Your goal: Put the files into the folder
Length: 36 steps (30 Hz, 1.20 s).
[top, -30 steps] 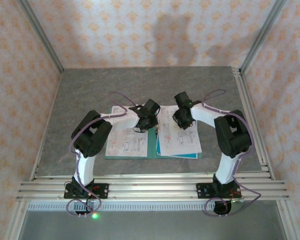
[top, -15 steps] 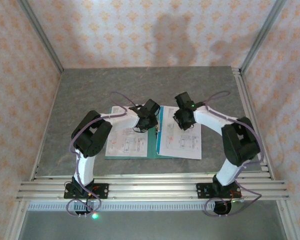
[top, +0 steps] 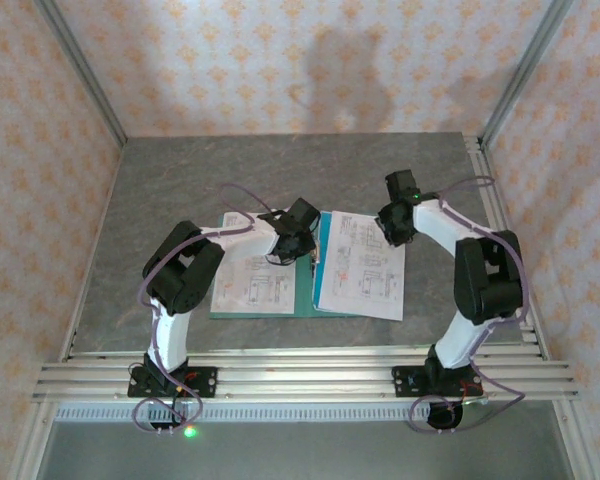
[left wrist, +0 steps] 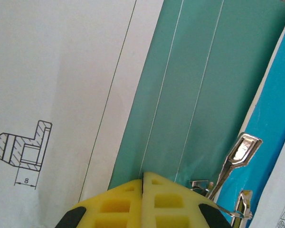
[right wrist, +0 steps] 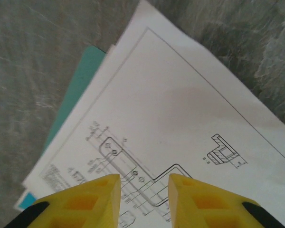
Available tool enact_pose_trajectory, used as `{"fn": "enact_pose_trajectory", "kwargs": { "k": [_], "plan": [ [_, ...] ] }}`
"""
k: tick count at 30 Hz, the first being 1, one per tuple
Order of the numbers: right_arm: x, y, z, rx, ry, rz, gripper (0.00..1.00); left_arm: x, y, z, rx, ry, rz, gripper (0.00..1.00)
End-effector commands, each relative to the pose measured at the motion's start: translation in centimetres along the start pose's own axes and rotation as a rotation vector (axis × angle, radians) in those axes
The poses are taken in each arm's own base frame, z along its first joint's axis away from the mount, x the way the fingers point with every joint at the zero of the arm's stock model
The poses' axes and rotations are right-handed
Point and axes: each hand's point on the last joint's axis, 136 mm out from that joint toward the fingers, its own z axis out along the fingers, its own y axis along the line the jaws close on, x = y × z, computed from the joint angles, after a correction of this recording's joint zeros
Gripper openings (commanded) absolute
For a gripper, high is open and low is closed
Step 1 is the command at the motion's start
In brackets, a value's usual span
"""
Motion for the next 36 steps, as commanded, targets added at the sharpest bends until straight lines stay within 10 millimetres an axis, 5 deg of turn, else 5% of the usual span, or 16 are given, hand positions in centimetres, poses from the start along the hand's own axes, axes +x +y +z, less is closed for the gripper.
{"fn": "enact_pose_trajectory", "kwargs": {
  "k": [1,7,15,27,36],
  "plan": [
    [1.9,1.9,0.0,-0.002,0.017,-0.1,0.32,1.3,3.3,0.7,-0.128,0.037,0.032,0.0],
    [6.0,6.7,0.1,-0.04,0.019,-0.174,0.26,1.3,3.4,0.7,-0.137,0.041,0.04,0.0],
    [8.7,10.7,3.2,-0.045,0.072,-0.186,0.13,1.3,3.8,1.0,-0.146,0.045,0.04,0.0],
    [10.0,12.0,5.4,-0.034,0.108,-0.163,0.09,1.1,4.3,1.0,-0.147,0.047,0.033,0.0],
    [10.1,10.2,6.7,0.039,0.099,-0.142,0.06,1.3,4.7,1.2,-0.151,0.051,0.028,0.0]
  ]
}}
